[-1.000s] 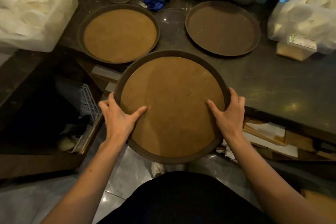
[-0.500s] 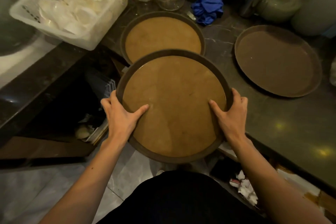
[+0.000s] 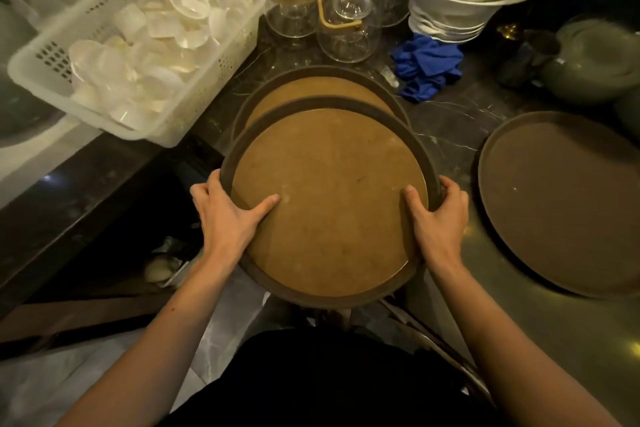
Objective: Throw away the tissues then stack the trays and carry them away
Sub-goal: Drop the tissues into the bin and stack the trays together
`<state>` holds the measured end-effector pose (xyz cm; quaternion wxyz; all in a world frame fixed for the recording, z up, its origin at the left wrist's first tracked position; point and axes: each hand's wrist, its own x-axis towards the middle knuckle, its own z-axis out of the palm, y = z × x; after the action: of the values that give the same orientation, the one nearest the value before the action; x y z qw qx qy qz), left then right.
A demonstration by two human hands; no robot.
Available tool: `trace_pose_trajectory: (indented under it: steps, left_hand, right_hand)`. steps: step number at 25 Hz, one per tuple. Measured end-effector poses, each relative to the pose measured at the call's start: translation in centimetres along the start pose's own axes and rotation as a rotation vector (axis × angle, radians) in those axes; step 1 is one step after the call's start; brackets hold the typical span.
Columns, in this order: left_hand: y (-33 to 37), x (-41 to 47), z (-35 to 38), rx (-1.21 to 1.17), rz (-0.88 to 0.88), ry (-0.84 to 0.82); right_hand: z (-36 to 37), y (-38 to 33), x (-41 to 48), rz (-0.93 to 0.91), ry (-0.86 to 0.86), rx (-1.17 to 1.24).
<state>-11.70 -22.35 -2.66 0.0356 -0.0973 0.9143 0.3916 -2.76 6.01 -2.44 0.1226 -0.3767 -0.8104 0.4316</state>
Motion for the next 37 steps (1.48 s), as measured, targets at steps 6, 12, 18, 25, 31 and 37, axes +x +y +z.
trace_pose_trajectory:
  steps: [6, 12, 18, 25, 31, 37]
  left_hand:
    - [0.8, 7.5, 1.4, -0.011, 0.031, -0.089]
    - [1.7, 14.4, 2.3, -0.008, 0.142, -0.214]
    - [2.2, 16.7, 3.9, 0.043, 0.209, -0.238]
    - [1.4, 16.9, 4.2, 0.182, 0.255, -0.192]
    - [0.6, 17.2, 4.4, 0.119, 0.205, -0.257]
    - [0.6, 17.6, 4.0, 0.101, 0.219, -0.317]
  right_hand:
    - [3.5, -1.8, 3.0, 0.097, 0.073, -0.017]
    - [6.9, -2.3, 3.9, 0.229, 0.225, 0.009]
    - [8.2, -2.3, 5.2, 0.248, 0.277, -0.053]
    - [9.3, -2.4, 5.8, 0.279, 0.260, -0.158]
    - [9.1, -2.0, 5.6, 0.255, 0.241, -0.176]
    - [9.1, -1.6, 5.4, 0.235, 0.233, -0.165]
